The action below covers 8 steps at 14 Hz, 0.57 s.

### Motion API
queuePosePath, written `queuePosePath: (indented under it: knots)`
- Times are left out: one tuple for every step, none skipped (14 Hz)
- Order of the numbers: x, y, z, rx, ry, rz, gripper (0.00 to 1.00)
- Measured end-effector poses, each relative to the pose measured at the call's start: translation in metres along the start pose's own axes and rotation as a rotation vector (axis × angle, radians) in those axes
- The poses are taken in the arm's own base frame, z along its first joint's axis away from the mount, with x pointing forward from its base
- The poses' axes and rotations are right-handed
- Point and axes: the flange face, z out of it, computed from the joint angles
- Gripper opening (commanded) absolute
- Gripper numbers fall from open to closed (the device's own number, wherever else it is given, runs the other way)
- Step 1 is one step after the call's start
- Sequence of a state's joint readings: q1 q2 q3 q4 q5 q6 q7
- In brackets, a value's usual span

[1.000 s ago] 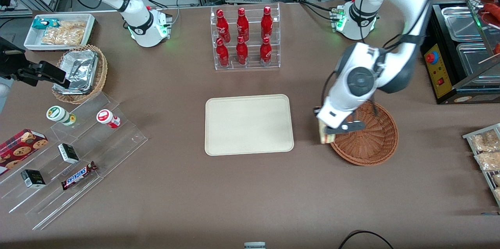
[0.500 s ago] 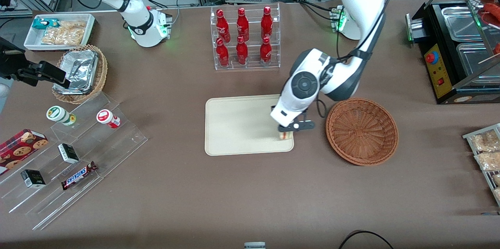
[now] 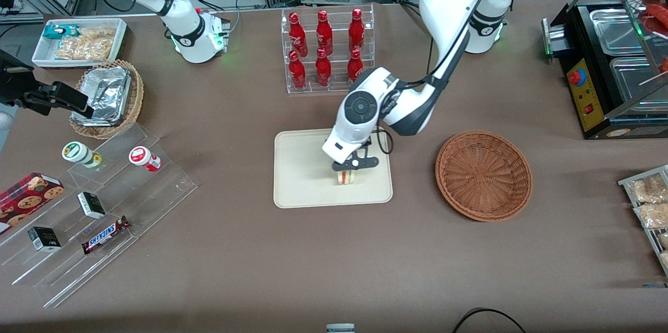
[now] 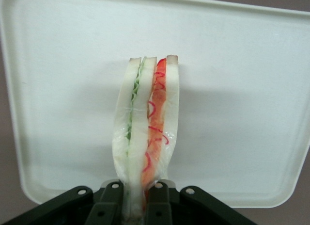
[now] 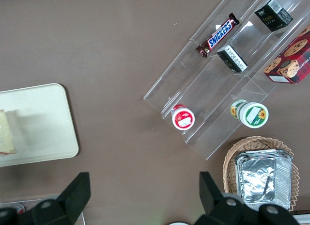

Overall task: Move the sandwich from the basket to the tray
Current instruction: 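Lower the sandwich onto the tray and open the left gripper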

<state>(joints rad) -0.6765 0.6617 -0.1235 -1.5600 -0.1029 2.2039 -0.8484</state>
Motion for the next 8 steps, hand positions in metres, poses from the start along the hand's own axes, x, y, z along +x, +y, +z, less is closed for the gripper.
queuePosePath:
  knots:
    - [-0.001, 0.007, 0.002, -0.005, 0.003, -0.008, 0.05]
    - [0.000, 0.013, 0.003, -0.008, 0.009, -0.017, 0.05]
    - [0.002, 0.016, 0.005, -0.003, 0.023, -0.030, 0.05]
    - [0.005, 0.018, 0.008, 0.010, 0.043, -0.042, 0.05]
    - [0.008, 0.018, 0.012, 0.023, 0.058, -0.051, 0.06]
    - [0.010, 0.019, 0.016, 0.031, 0.065, -0.057, 0.07]
    - [0.010, 0.019, 0.018, 0.035, 0.067, -0.059, 0.07]
    - [0.011, 0.019, 0.019, 0.035, 0.067, -0.060, 0.07]
